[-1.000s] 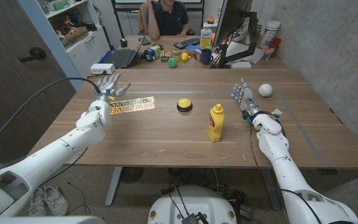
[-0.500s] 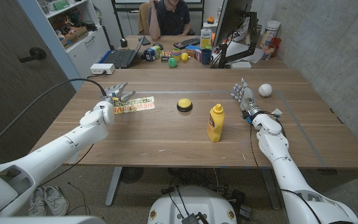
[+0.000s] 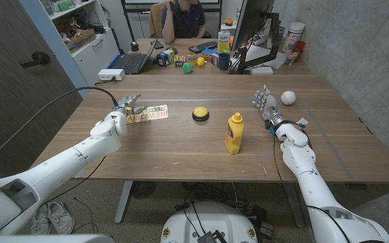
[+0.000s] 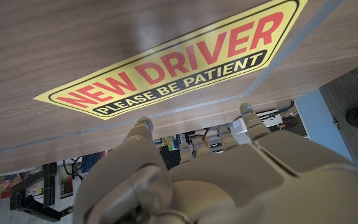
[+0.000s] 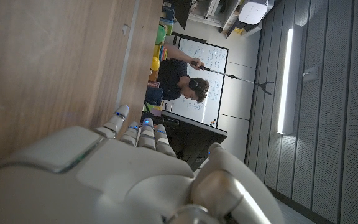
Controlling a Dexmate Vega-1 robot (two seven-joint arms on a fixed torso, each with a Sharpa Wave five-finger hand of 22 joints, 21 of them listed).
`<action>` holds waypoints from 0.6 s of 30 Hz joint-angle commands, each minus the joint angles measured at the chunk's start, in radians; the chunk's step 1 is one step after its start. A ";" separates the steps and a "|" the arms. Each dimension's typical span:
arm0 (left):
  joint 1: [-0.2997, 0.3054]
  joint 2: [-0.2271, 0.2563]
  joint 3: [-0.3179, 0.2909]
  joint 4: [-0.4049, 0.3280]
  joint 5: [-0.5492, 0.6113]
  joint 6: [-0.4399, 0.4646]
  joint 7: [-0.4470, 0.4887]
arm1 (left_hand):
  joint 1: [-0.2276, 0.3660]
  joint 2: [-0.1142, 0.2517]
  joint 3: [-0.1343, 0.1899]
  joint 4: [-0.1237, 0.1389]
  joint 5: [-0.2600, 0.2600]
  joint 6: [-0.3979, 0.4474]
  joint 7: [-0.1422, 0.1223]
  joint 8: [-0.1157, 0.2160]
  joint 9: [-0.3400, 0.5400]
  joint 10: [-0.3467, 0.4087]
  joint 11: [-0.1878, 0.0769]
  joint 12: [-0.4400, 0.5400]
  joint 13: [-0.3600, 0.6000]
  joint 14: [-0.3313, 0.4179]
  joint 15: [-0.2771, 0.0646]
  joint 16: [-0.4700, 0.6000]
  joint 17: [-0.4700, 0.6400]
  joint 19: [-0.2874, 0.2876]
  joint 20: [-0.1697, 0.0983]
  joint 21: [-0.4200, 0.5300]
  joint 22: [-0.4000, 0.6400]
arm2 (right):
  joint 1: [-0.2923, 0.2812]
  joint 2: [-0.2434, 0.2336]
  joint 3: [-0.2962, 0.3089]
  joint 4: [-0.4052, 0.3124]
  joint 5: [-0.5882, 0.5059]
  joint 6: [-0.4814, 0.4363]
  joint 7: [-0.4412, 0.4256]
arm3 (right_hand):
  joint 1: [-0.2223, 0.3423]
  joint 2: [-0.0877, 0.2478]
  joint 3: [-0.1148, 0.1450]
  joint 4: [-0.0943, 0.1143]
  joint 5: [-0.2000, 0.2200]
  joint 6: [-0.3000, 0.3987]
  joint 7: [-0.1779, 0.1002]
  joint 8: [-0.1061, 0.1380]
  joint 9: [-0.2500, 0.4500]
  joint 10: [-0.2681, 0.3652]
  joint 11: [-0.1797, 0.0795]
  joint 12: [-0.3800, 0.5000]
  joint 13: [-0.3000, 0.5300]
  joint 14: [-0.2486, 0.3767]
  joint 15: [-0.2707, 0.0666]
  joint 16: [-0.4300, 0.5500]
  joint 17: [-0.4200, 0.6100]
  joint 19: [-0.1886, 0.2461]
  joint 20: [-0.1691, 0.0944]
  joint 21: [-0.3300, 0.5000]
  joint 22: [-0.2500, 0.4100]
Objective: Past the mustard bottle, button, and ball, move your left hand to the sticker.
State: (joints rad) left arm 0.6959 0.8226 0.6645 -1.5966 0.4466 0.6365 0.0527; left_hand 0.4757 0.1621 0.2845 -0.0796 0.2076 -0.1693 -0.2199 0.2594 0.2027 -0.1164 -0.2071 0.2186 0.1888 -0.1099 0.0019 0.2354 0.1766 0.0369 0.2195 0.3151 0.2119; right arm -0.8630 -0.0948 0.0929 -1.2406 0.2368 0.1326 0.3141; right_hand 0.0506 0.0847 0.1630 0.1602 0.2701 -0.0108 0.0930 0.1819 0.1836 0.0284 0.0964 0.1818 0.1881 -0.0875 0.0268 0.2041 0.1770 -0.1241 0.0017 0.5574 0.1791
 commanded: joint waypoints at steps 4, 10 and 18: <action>0.035 -0.007 -0.030 -0.050 -0.048 0.054 0.064 | 0.018 -0.022 0.014 -0.007 -0.002 0.126 -0.005 0.022 0.003 0.112 -0.003 0.002 0.005 0.086 -0.016 -0.012 0.002 0.087 0.003 0.012 -0.001 | 0.009 -0.008 0.011 0.020 0.010 0.010 0.021 | -0.006 0.034 -0.004 -0.001 0.007 -0.007 0.007 0.006 0.002 0.002 0.000 0.010 0.002 0.000 0.000 0.007 0.003 0.000 0.001 -0.005 0.004; 0.029 -0.004 -0.021 -0.057 -0.056 0.066 0.059 | 0.016 -0.026 0.011 -0.008 0.002 0.169 -0.005 0.026 0.001 0.160 0.000 0.007 0.004 0.112 -0.032 -0.012 0.002 0.099 0.003 0.009 -0.002 | 0.008 -0.011 0.013 0.016 0.009 0.005 0.021 | -0.007 0.034 -0.005 -0.001 0.007 -0.010 0.007 0.005 0.002 0.001 0.001 0.009 0.002 0.001 0.000 0.007 0.003 0.000 0.001 -0.007 0.004; 0.015 0.002 -0.005 -0.052 -0.064 0.076 0.039 | 0.010 -0.018 0.012 -0.004 0.005 0.207 -0.006 0.012 -0.005 0.119 0.005 -0.025 0.005 0.076 -0.031 -0.033 0.006 0.082 0.003 -0.014 -0.004 | 0.006 -0.013 0.014 0.010 0.007 0.005 0.020 | -0.007 0.033 -0.006 -0.001 0.007 -0.015 0.007 0.004 0.002 0.001 -0.002 0.009 0.002 0.003 0.001 0.007 0.003 0.000 0.001 -0.010 0.005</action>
State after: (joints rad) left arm 0.7217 0.8182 0.6442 -1.6451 0.4023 0.6883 0.1026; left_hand 0.4886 0.1408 0.2951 -0.0840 0.2061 0.0256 -0.2238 0.2809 0.1993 0.0196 -0.1998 0.2027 0.1887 -0.0138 -0.0264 0.2098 0.1785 0.1306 0.2221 0.3122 0.2090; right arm -0.8572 -0.1032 0.1032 -1.2267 0.2447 0.1381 0.3324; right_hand 0.0506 0.0847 0.1630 0.1601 0.2742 -0.0200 0.0948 0.1819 0.1835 0.0284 0.0964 0.1818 0.1880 -0.0875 0.0268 0.2041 0.1770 -0.1241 0.0017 0.5508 0.1791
